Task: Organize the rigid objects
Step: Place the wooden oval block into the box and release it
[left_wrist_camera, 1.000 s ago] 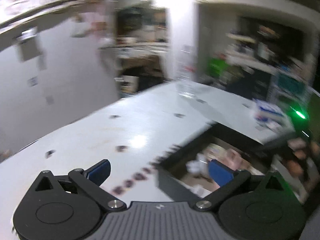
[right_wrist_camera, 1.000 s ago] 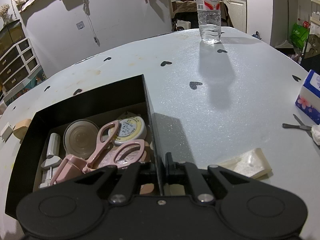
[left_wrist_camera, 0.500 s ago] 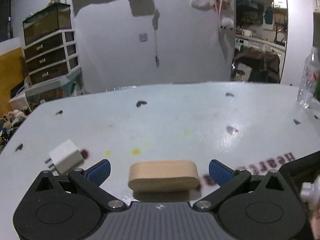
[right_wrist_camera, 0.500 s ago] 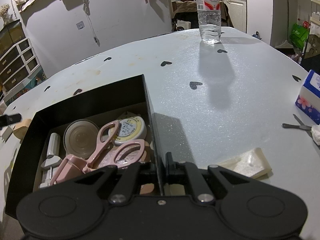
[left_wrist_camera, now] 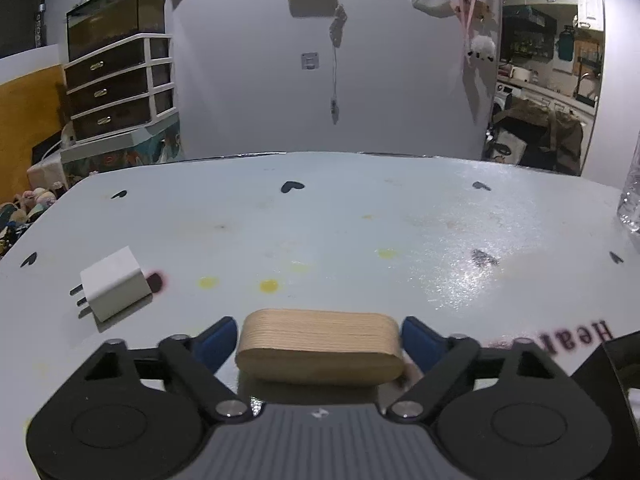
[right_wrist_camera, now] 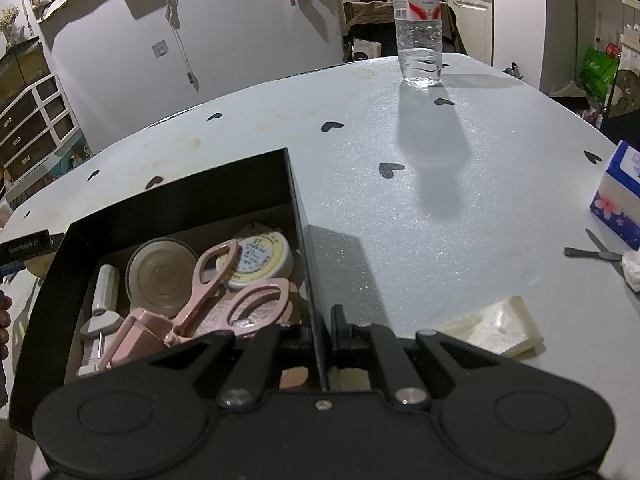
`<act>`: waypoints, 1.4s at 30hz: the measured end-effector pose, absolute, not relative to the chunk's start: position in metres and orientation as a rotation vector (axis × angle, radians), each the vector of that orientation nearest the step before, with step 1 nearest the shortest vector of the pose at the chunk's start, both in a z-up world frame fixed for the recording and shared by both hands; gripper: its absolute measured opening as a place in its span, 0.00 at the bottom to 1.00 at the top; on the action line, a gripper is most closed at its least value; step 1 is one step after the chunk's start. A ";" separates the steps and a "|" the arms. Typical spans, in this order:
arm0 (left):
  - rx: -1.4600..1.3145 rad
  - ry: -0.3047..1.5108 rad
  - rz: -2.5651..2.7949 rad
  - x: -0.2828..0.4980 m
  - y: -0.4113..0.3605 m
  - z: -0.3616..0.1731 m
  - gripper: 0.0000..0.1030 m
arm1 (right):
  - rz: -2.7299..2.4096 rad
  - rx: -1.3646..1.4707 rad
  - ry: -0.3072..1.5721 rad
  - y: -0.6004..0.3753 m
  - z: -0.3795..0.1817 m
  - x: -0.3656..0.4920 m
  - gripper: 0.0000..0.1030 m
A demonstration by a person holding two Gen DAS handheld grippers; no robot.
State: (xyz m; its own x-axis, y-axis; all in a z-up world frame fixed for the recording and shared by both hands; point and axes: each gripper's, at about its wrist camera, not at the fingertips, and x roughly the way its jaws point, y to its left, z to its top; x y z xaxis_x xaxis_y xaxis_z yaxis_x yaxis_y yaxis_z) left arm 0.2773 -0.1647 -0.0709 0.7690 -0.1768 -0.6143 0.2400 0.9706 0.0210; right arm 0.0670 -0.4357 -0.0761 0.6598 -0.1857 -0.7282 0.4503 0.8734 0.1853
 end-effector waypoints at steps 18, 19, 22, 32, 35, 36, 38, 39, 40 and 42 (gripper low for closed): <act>-0.179 0.952 -0.605 0.211 -0.179 0.019 0.85 | -0.365 0.369 0.787 -0.438 -0.076 0.072 0.07; -0.170 0.978 -0.620 0.207 -0.185 0.022 0.85 | -0.365 0.371 0.787 -0.438 -0.076 0.071 0.06; -0.128 1.067 -0.654 0.192 -0.205 0.027 0.85 | -0.363 0.375 0.787 -0.438 -0.076 0.071 0.06; -0.135 1.263 -0.604 0.158 -0.242 0.010 0.85 | -0.356 0.376 0.782 -0.439 -0.075 0.069 0.06; -0.138 1.274 -0.553 0.158 -0.245 0.005 0.85 | -0.352 0.375 0.780 -0.439 -0.076 0.069 0.06; -0.139 1.275 -0.537 0.159 -0.246 0.005 0.85 | -0.351 0.376 0.779 -0.439 -0.076 0.068 0.06; -0.121 1.265 -0.516 0.159 -0.248 0.005 0.85 | -0.348 0.378 0.776 -0.440 -0.076 0.067 0.06; -0.109 1.260 -0.509 0.159 -0.249 0.004 0.85 | -0.348 0.380 0.775 -0.440 -0.076 0.067 0.06; -0.100 1.257 -0.503 0.159 -0.249 0.006 0.85 | -0.347 0.381 0.774 -0.440 -0.076 0.067 0.06; -0.079 1.265 -0.491 0.159 -0.251 0.004 0.85 | -0.346 0.381 0.773 -0.440 -0.076 0.067 0.07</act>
